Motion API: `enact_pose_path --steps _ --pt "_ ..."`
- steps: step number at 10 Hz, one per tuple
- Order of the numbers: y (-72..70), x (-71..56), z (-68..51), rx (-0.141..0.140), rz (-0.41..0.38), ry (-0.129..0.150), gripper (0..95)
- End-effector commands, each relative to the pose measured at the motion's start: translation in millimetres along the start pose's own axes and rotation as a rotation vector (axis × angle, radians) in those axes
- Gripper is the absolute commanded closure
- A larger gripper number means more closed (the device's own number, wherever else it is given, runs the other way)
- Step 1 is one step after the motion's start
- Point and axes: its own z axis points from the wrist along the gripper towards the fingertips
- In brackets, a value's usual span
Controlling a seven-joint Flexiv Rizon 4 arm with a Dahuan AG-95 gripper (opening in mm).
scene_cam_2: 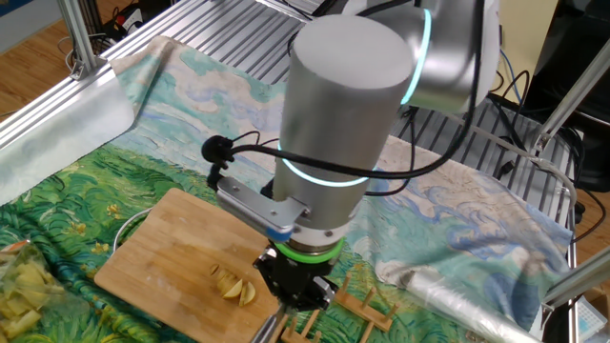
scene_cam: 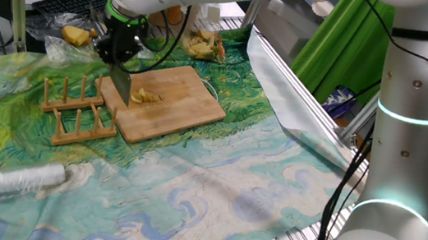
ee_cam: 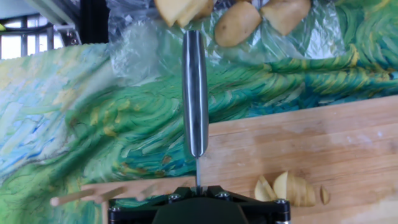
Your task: Chop the potatoes
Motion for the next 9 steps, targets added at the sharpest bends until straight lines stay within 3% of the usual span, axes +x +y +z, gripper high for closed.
enact_pose_path --steps 1,7,9 --pt "-0.5 -0.2 -0.3 0.0 0.0 -0.012 95.0" --pt "-0.5 -0.3 -0.3 0.001 0.009 -0.018 95.0" --pt "-0.5 -0.3 -0.3 0.004 0.009 -0.008 95.0"
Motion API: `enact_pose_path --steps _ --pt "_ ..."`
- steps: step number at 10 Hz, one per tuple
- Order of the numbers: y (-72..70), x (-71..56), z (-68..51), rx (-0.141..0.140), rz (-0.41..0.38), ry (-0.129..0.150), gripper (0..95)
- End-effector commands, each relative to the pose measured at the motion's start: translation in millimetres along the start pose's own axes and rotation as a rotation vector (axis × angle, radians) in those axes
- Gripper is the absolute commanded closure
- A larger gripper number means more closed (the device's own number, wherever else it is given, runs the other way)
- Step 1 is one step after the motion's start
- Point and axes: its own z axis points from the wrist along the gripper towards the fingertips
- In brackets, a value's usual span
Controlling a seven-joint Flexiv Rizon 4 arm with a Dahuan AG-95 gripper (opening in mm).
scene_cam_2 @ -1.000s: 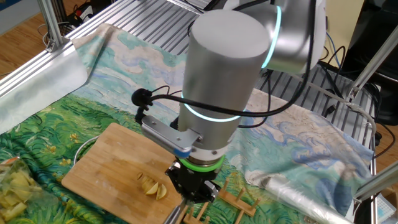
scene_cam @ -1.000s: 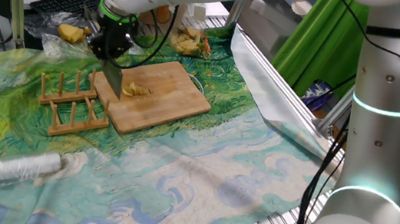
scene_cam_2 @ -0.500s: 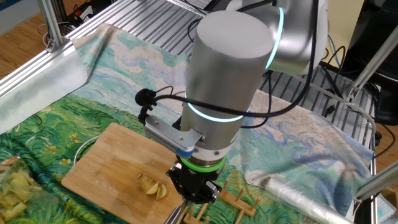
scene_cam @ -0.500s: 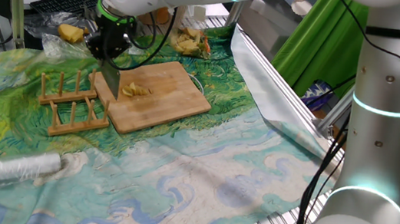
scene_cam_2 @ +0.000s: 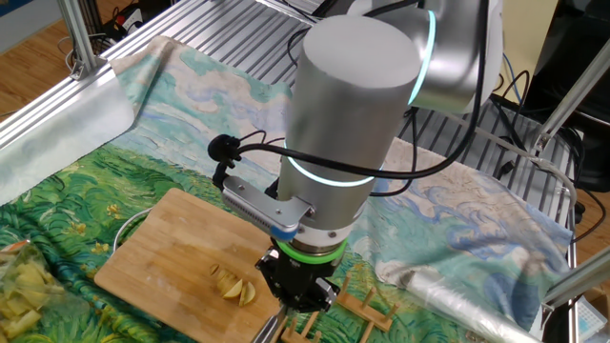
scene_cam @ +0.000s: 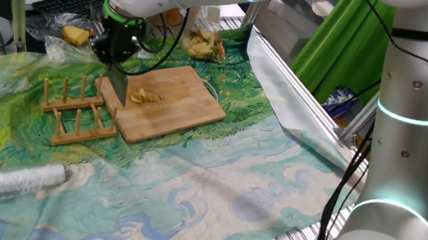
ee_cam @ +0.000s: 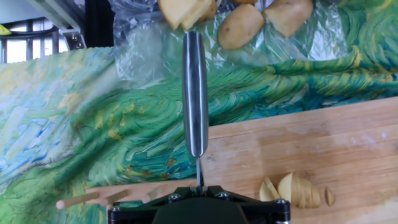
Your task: Chop the potatoes
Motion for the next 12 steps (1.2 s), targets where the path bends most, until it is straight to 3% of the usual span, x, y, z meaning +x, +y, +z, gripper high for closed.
enact_pose_path --steps 1,6,10,12 --pt "-0.2 0.7 -0.4 -0.001 -0.03 0.018 95.0" --pt "-0.2 0.7 -0.4 -0.017 -0.133 0.024 95.0" --pt "-0.2 0.7 -0.4 -0.027 -0.1 0.03 95.0" --pt "8.0 3.4 -3.6 -0.026 -0.085 0.034 95.0"
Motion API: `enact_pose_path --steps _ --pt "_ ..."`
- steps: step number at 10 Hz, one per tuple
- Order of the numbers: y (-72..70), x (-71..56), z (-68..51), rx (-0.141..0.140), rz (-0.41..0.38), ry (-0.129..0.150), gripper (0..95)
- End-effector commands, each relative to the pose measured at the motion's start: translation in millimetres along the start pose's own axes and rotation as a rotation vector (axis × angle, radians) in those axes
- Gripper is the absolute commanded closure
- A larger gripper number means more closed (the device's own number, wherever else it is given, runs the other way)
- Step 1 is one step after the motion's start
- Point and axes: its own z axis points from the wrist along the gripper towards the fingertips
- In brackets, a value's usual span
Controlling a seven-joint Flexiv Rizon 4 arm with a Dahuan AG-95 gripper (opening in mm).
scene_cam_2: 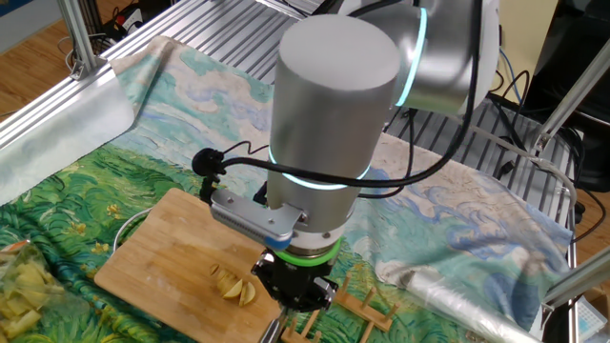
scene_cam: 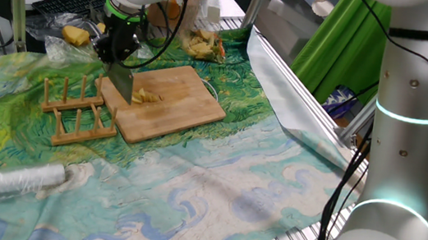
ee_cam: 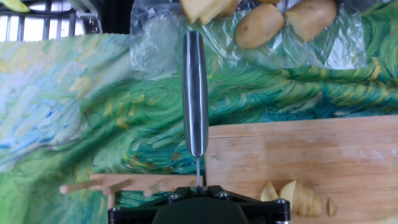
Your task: Chop the potatoes
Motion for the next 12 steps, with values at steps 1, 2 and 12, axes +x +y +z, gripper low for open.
enact_pose_path --steps 1,2,12 --pt "8.4 2.5 -1.1 0.001 0.012 0.0 95.0" --pt "11.5 2.4 -0.8 0.001 0.016 -0.001 95.0" --pt "32.1 9.3 10.2 -0.002 0.046 -0.006 95.0"
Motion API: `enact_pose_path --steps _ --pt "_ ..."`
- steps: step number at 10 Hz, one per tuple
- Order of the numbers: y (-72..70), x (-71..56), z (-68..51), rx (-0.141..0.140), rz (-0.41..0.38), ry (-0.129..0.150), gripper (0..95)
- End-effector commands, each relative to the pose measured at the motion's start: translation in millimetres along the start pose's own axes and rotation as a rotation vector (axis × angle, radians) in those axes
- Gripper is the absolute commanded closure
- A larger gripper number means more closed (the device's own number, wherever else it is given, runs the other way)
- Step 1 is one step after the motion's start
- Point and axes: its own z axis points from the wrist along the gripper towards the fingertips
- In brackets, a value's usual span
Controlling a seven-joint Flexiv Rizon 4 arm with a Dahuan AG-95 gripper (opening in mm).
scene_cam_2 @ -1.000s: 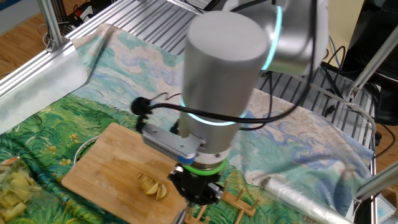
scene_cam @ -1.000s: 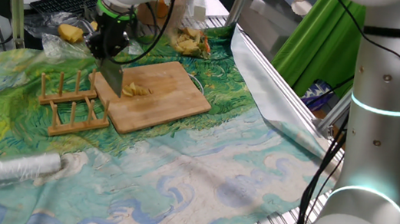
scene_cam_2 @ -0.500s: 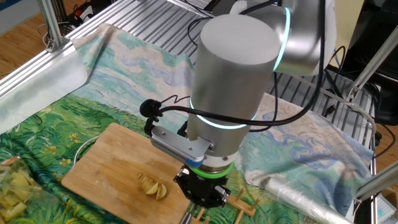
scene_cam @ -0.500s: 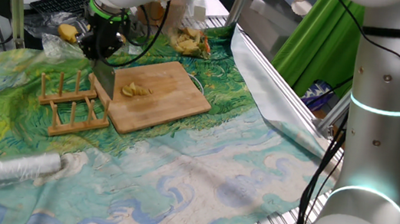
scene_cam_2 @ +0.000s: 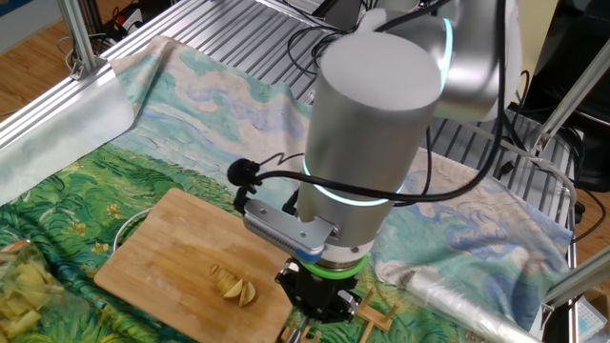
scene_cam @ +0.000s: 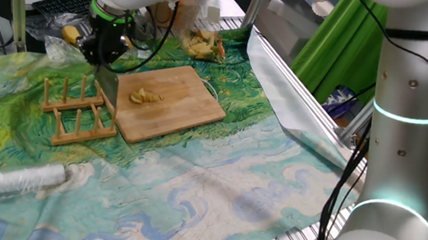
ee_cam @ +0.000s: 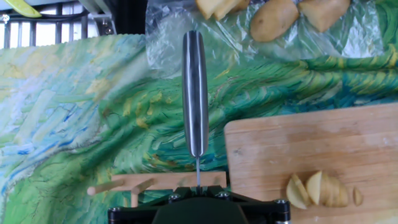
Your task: Chop the potatoes
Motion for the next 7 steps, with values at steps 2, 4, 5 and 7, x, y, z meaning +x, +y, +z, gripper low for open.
enact_pose_path --steps 2,4,5,7 --pt "3.6 6.6 4.7 0.003 -0.005 -0.005 95.0" --pt "3.7 10.2 10.2 0.003 -0.005 -0.006 95.0" --pt "2.0 11.1 13.4 0.003 -0.005 -0.008 95.0" --pt "-1.2 12.4 22.0 0.001 -0.004 -0.013 95.0"
